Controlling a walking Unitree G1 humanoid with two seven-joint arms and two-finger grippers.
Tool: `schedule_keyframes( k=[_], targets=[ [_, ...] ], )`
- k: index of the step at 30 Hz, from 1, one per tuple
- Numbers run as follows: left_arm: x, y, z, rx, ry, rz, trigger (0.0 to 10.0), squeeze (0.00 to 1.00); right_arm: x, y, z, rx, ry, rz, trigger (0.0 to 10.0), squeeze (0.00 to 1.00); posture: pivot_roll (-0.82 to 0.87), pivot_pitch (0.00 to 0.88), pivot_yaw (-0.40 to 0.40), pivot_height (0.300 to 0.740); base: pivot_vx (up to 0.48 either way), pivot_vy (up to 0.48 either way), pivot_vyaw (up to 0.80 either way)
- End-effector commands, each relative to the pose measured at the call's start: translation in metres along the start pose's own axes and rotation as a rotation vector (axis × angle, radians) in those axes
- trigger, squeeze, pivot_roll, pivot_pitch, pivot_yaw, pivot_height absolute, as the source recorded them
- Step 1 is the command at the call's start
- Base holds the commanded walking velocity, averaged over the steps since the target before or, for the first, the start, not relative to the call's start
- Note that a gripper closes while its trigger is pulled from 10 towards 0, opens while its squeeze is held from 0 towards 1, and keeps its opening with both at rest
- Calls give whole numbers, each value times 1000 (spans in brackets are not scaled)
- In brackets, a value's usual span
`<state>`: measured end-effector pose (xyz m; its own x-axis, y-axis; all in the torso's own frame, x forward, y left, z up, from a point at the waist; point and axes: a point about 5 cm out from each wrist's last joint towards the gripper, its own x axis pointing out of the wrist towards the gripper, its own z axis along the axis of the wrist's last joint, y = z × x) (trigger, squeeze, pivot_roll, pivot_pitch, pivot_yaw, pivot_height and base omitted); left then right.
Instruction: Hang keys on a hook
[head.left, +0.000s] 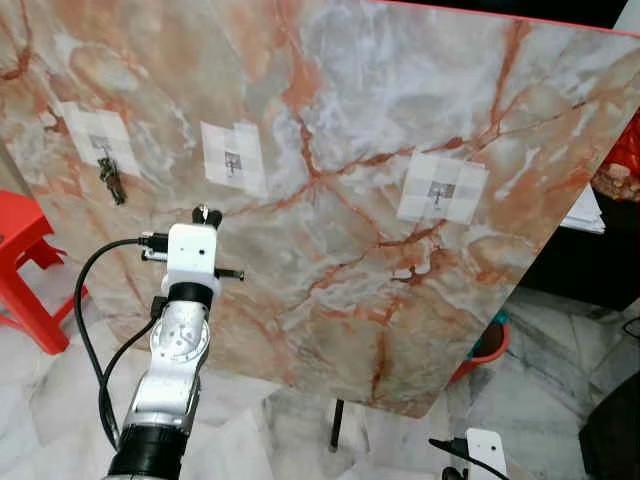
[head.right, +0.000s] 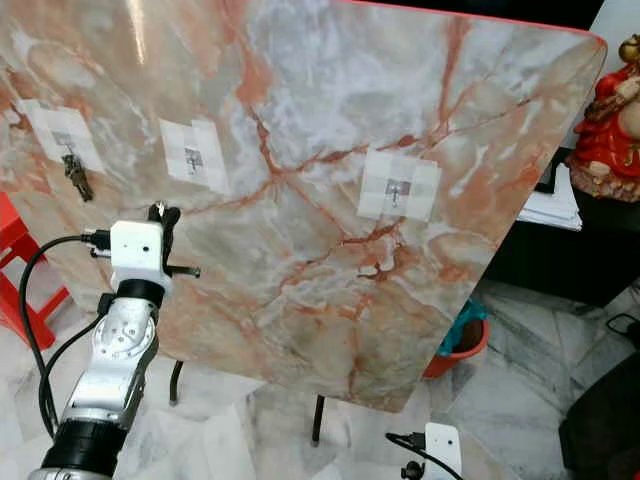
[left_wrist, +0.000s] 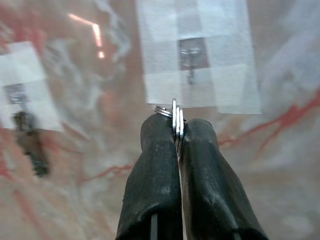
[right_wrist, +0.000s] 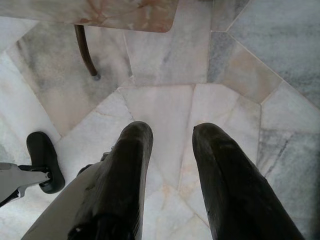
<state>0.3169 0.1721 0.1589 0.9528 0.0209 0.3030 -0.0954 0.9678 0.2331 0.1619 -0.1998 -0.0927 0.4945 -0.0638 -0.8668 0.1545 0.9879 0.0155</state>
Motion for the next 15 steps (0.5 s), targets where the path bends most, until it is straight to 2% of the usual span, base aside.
schedule_keyframes(
  k=[1,5,10,15],
  targets=[
    [3,-5,2,-17,-15,-22,10000,0,-1,-5,-1,4,6,-12,10000,0,-42,0,-104,740,0,0,0],
    [6,-10,4,-17,-28,-40,10000,0,-1,-6,-1,4,6,-13,10000,0,-46,0,-102,740,0,0,0],
    [6,-8,2,-12,-28,-18,10000,0,-1,-8,-1,2,6,-14,10000,0,-39,0,-107,740,0,0,0],
    [14,-11,7,-3,-48,-11,10000,0,-1,-9,0,-2,8,-13,10000,0,-37,0,-108,740,0,0,0]
  ],
)
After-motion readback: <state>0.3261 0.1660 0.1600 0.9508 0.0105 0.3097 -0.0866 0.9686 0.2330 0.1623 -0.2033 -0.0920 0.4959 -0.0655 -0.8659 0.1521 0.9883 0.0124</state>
